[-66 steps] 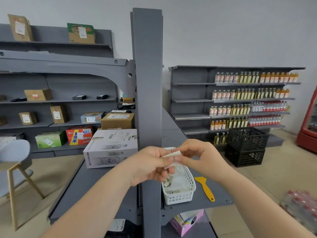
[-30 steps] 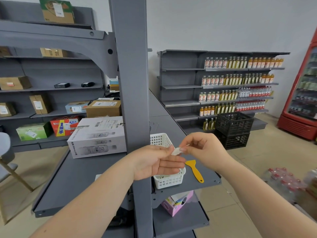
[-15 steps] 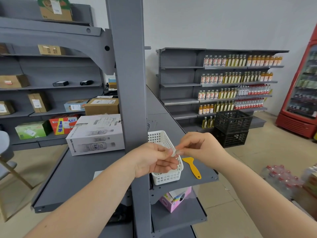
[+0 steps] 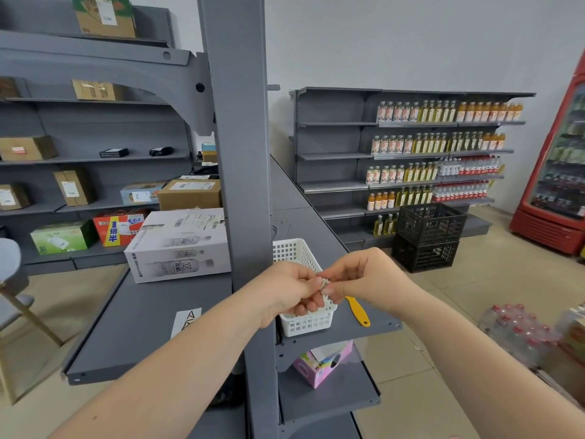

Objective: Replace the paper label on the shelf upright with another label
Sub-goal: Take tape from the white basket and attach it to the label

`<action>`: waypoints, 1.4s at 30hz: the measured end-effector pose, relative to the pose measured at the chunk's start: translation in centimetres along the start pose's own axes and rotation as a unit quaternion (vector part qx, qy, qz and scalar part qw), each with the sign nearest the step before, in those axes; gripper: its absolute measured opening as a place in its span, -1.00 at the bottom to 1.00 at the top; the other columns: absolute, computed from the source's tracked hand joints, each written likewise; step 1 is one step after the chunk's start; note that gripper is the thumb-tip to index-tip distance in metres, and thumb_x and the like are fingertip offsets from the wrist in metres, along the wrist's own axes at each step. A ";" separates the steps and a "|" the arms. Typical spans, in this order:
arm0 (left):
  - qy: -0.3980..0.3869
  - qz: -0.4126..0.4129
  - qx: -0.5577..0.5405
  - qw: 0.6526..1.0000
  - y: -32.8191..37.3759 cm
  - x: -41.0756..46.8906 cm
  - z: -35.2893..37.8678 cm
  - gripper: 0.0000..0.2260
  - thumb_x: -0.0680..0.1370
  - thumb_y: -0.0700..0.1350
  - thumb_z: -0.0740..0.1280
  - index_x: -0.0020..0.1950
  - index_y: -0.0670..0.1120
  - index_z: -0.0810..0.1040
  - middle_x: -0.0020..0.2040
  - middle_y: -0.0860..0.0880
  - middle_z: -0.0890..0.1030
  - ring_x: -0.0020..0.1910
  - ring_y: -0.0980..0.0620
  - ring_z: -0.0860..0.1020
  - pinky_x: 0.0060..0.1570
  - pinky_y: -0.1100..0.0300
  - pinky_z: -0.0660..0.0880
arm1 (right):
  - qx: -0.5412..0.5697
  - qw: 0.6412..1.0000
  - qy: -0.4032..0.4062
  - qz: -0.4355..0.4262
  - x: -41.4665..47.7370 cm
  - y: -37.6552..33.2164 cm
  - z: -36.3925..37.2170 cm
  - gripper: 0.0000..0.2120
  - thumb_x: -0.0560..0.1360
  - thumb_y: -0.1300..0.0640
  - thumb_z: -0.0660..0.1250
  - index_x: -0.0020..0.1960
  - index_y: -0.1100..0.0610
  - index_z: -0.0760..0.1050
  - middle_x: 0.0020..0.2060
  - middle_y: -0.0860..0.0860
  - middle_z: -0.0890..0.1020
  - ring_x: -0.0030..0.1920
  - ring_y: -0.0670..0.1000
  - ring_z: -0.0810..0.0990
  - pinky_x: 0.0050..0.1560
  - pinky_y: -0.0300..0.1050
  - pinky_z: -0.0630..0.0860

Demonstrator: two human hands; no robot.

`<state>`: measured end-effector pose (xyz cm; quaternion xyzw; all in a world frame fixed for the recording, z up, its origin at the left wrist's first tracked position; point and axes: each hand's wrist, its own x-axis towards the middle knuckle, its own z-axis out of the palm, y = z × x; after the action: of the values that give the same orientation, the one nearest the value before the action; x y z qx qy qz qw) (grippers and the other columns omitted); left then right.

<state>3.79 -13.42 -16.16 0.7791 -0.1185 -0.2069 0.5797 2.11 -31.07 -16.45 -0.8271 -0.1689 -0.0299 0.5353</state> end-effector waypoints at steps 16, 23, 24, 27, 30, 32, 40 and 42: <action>0.003 -0.029 -0.051 0.998 -2.8 0.5 0.0 -0.73 0.62 -0.01 0.23 -0.06 -0.17 0.61 -0.30 -0.08 0.70 -0.42 0.08 0.60 -0.33 0.26 0.56 | -0.178 0.981 0.072 -0.034 1.0 2.6 1.8 -0.91 0.41 0.26 0.44 -0.23 0.11 0.64 -0.34 -0.04 0.63 -0.32 -0.10 0.53 -0.26 -0.36 0.44; 0.047 -0.041 -0.093 0.994 -4.6 0.9 1.2 -0.75 0.61 -0.10 0.25 -0.17 -0.17 0.61 -0.41 -0.03 0.62 -0.50 0.13 0.48 -0.40 0.28 0.46 | -0.092 0.994 0.046 0.033 0.4 3.9 1.1 -0.91 0.36 0.24 0.50 -0.19 0.11 0.62 -0.33 0.03 0.68 -0.46 -0.19 0.56 -0.37 -0.32 0.50; 0.045 -0.049 -0.134 0.989 -4.8 0.8 1.3 -0.76 0.61 -0.12 0.25 -0.14 -0.19 0.61 -0.40 -0.05 0.63 -0.50 0.12 0.49 -0.42 0.28 0.45 | -0.085 0.994 0.052 0.041 0.4 4.3 1.1 -0.91 0.37 0.26 0.49 -0.21 0.11 0.62 -0.35 0.05 0.67 -0.48 -0.17 0.55 -0.35 -0.29 0.51; 0.026 -0.073 -0.186 0.979 -6.0 0.5 1.7 -0.79 0.62 -0.16 0.22 -0.02 -0.23 0.61 -0.39 -0.09 0.63 -0.49 0.08 0.50 -0.44 0.26 0.45 | -0.086 0.994 0.047 0.050 0.3 5.3 1.4 -0.87 0.40 0.26 0.46 -0.26 0.06 0.63 -0.34 0.11 0.68 -0.48 -0.13 0.54 -0.31 -0.25 0.54; 0.030 -0.088 -0.204 0.975 -7.0 0.3 1.5 -0.80 0.62 -0.19 0.22 0.12 -0.25 0.58 -0.37 -0.12 0.64 -0.51 0.06 0.50 -0.47 0.26 0.44 | -0.082 0.994 0.043 0.054 0.7 6.1 2.2 -0.89 0.42 0.25 0.45 -0.25 0.08 0.62 -0.32 0.08 0.68 -0.45 -0.12 0.56 -0.28 -0.21 0.58; 0.028 -0.094 -0.211 0.973 -7.3 0.2 1.1 -0.79 0.61 -0.19 0.23 0.17 -0.22 0.57 -0.31 -0.17 0.67 -0.48 0.03 0.54 -0.44 0.23 0.47 | -0.061 0.993 0.078 0.060 1.5 7.0 2.4 -0.88 0.41 0.25 0.46 -0.26 0.07 0.62 -0.35 0.02 0.68 -0.39 -0.08 0.61 -0.25 -0.10 0.64; 0.060 -0.122 -0.206 0.969 -11.4 -2.5 -3.3 -0.79 0.61 -0.25 0.19 0.09 -0.20 0.62 -0.27 -0.17 0.68 -0.41 -0.02 0.59 -0.38 0.19 0.53 | -0.102 0.959 0.242 0.105 6.3 9.3 4.3 -0.96 0.43 0.18 0.42 -0.11 0.11 0.62 -0.23 -0.02 0.67 -0.24 -0.02 0.61 -0.29 -0.16 0.55; 0.082 -0.137 -0.227 0.961 -12.9 -3.4 -4.9 -0.80 0.60 -0.24 0.20 0.09 -0.21 0.61 -0.28 -0.17 0.67 -0.41 -0.02 0.59 -0.38 0.18 0.53 | -0.162 0.955 0.228 0.099 7.7 9.6 5.3 -0.95 0.48 0.15 0.36 -0.07 0.05 0.58 -0.19 -0.08 0.62 -0.24 -0.05 0.58 -0.27 -0.10 0.57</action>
<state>2.32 -3.92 -26.59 0.6503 0.0872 -0.2412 0.7151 11.65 -27.93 -25.33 -0.8867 0.0476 -0.1914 0.4182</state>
